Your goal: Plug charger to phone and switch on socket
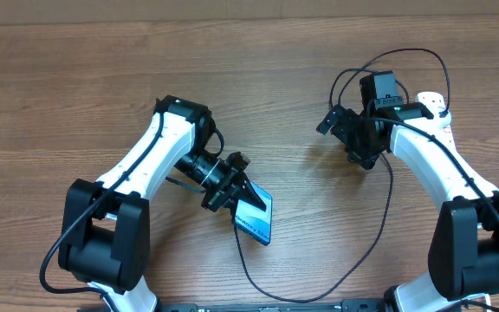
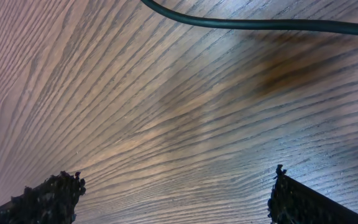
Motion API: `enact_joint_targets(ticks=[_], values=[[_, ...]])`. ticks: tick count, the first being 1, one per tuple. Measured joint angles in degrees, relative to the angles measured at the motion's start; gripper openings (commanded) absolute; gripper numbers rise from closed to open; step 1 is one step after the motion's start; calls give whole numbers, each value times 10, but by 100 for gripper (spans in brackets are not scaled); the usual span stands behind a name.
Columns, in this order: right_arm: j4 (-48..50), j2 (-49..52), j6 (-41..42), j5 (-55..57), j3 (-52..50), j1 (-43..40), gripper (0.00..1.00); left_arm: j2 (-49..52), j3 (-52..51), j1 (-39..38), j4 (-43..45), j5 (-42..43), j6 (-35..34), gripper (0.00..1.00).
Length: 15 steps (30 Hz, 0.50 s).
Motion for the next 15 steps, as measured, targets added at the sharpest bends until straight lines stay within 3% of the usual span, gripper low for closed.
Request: enact_joint_targets(ticks=[15], values=[[0, 0, 0, 0, 0, 0, 100, 0, 0, 0, -19, 61, -108, 4]])
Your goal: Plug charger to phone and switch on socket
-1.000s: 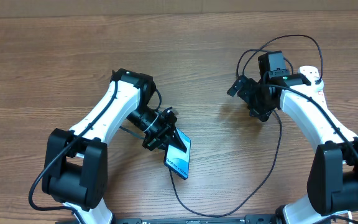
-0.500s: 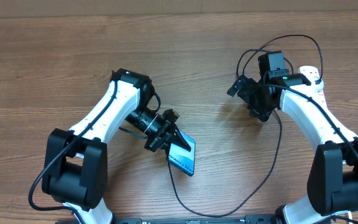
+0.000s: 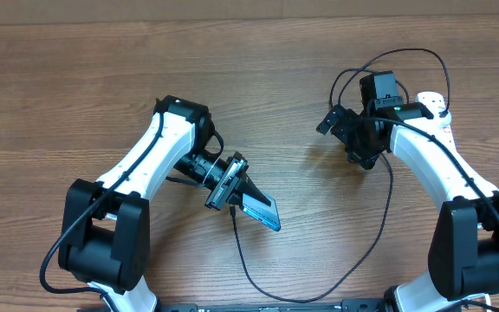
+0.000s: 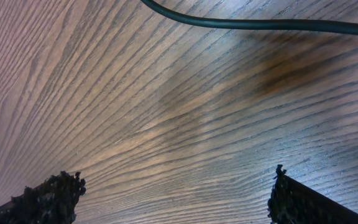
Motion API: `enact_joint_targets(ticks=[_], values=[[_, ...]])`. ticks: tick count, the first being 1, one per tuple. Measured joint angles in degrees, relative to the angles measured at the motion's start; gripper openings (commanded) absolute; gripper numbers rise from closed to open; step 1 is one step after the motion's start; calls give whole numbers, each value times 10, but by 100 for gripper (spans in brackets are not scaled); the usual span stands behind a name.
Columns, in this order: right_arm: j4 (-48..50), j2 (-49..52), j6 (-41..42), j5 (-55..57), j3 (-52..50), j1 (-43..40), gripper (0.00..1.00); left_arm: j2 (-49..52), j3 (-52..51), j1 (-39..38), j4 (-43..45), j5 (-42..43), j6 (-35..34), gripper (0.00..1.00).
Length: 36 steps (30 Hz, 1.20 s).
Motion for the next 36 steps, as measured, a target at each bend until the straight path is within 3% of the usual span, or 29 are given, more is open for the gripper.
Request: enact_joint_targets(ticks=[36], values=[[0, 0, 0, 0, 0, 0, 100, 0, 0, 0, 10, 20, -56, 4]])
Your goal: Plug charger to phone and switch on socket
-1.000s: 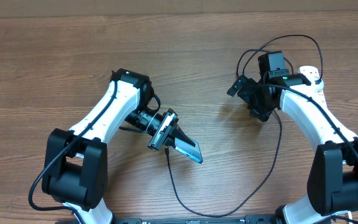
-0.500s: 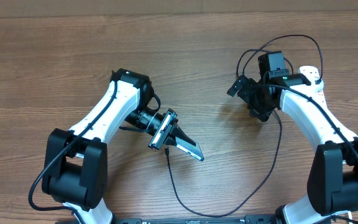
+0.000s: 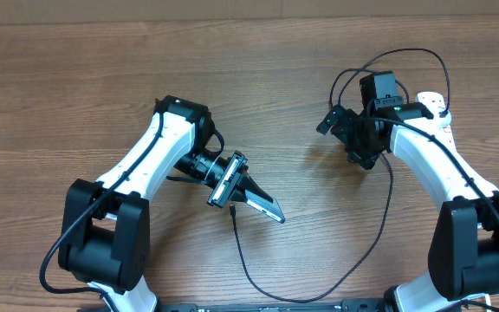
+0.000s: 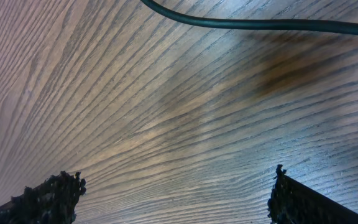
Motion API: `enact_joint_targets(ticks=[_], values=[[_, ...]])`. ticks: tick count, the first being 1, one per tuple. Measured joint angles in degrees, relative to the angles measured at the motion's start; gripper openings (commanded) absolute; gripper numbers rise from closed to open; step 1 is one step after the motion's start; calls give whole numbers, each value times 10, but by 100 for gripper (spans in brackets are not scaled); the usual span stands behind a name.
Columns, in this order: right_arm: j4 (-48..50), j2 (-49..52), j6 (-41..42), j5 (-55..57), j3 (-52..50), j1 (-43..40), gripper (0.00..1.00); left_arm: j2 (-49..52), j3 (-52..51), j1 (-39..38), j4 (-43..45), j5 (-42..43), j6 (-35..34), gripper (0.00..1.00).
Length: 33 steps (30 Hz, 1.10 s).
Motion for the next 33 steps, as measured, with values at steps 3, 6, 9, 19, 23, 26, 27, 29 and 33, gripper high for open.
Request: enact_joint_targets(ticks=[3, 6, 9, 19, 23, 26, 27, 29, 33], values=[[0, 0, 0, 0, 0, 0, 100, 0, 0, 0, 1, 0, -2, 4], [0, 0, 0, 0, 0, 0, 100, 0, 0, 0, 1, 0, -4, 4], [0, 0, 0, 0, 0, 0, 100, 0, 0, 0, 1, 0, -4, 4], [0, 0, 0, 0, 0, 0, 100, 0, 0, 0, 1, 0, -4, 4], [0, 0, 0, 0, 0, 0, 100, 0, 0, 0, 1, 0, -5, 4], [0, 0, 0, 0, 0, 0, 100, 0, 0, 0, 1, 0, -5, 4], [0, 0, 0, 0, 0, 0, 100, 0, 0, 0, 1, 0, -5, 4], [0, 0, 0, 0, 0, 0, 100, 0, 0, 0, 1, 0, -5, 4], [0, 0, 0, 0, 0, 0, 100, 0, 0, 0, 3, 0, -7, 4]])
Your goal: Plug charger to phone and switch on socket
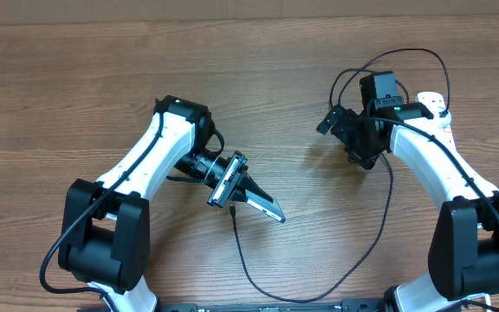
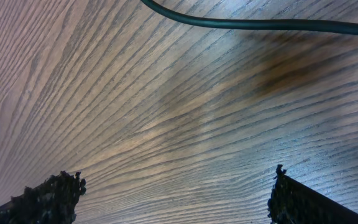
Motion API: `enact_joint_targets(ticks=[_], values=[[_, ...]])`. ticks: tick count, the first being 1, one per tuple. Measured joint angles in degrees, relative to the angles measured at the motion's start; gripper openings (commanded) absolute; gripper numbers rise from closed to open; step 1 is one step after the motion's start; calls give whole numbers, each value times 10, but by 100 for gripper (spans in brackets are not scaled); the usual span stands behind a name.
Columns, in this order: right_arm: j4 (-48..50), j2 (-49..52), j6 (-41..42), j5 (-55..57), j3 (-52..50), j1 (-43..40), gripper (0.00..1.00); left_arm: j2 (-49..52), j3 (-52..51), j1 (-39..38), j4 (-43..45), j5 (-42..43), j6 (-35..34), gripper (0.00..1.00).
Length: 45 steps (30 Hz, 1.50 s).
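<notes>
My left gripper [image 1: 243, 194] is shut on the phone [image 1: 265, 208], holding it just over the table in the overhead view, turned so only its thin dark edge shows. A black charger cable [image 1: 248, 277] meets the phone's near-left end, loops toward the front edge and climbs right toward the right arm; whether the plug is seated I cannot tell. My right gripper [image 1: 340, 133] hangs open at the back right. In its wrist view the right gripper [image 2: 174, 177] is over bare wood, with nothing between its fingers [image 2: 51, 198]. A socket cannot be made out.
The wooden table [image 1: 76, 95] fills the view. A black cable [image 2: 260, 25] crosses the top of the right wrist view. More black cable loops [image 1: 405, 54] arch above the right arm, beside a white part [image 1: 432, 100] at the arm's far side.
At first my left gripper held the phone with its blue face turned up, the cable at its lower end. Half a second later the phone was rolled steeper, and then it stood on edge, as it does now. My right gripper stayed open in one spot throughout.
</notes>
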Motion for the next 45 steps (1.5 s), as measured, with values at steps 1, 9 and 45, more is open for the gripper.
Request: enact_joint_targets(ticks=[1, 9, 45], values=[[0, 0, 0, 0, 0, 0, 100, 0, 0, 0, 1, 0, -1, 4], [0, 0, 0, 0, 0, 0, 100, 0, 0, 0, 13, 0, -16, 4], [0, 0, 0, 0, 0, 0, 100, 0, 0, 0, 59, -23, -17, 4]])
